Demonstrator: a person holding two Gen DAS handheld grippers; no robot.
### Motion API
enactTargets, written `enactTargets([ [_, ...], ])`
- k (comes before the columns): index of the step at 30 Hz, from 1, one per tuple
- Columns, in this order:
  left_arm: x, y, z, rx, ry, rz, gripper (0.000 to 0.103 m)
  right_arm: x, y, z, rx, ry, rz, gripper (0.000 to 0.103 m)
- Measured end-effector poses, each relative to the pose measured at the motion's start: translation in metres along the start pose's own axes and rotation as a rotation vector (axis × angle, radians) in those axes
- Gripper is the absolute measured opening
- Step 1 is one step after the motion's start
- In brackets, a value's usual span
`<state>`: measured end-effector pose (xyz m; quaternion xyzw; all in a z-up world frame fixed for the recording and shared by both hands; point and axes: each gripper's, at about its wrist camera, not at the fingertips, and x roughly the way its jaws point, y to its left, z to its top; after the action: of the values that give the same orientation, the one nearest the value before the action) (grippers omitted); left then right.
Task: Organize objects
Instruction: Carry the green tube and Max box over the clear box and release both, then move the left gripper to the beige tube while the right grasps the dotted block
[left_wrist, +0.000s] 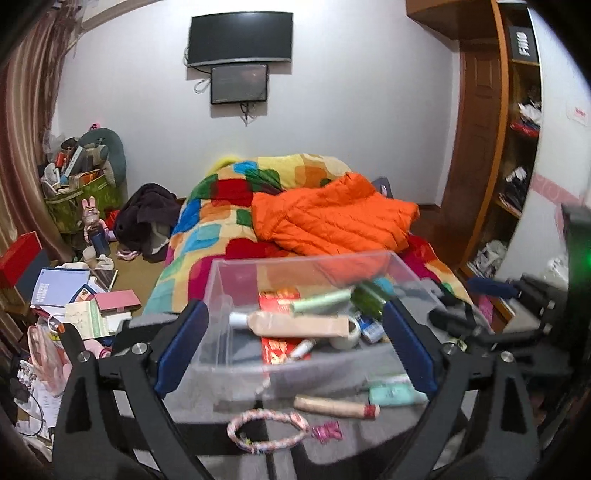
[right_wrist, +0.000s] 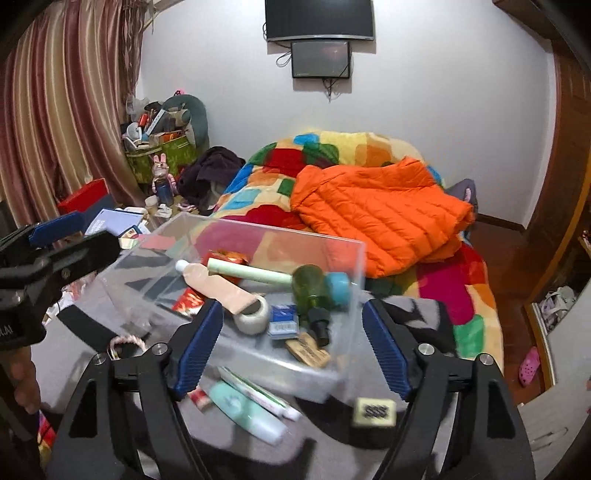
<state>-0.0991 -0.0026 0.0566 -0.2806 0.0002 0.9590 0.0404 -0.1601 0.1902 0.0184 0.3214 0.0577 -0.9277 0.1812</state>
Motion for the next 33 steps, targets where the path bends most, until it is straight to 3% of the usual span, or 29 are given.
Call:
enactTargets([
  [11,0.023,-0.022,-0.059,0.056,0.235,-0.060,0.098,0.003,-0.057,-0.055,0.073,0.139,-0.078,0.081],
  [16,0.042,-0.031,-0.072,0.091,0.345,-0.072,0.098,0.026,-0.066,-0.070,0.118,0.224,-0.026,0.081],
  [19,0.052,-0.034,-0.069,0.113,0.368,-0.101,0.098,0.037,-0.067,-0.068,0.133,0.258,-0.015,0.081],
  [21,0.060,-0.036,-0.064,0.130,0.388,-0.094,0.098,0.041,-0.064,-0.064,0.120,0.264,0.001,0.074],
  [26,0.082,-0.038,-0.061,0.159,0.439,-0.108,0.098,0.059,-0.054,-0.067,0.069,0.337,0.006,0.046],
  [28,0.090,-0.037,-0.064,0.160,0.465,-0.113,0.098,0.057,-0.051,-0.067,0.049,0.325,-0.001,0.041],
  [29,0.093,-0.037,-0.067,0.161,0.480,-0.119,0.098,0.057,-0.048,-0.067,0.039,0.324,0.001,0.034],
  [33,0.098,-0.034,-0.072,0.149,0.499,-0.130,0.098,0.052,-0.046,-0.070,0.026,0.302,-0.017,0.031],
])
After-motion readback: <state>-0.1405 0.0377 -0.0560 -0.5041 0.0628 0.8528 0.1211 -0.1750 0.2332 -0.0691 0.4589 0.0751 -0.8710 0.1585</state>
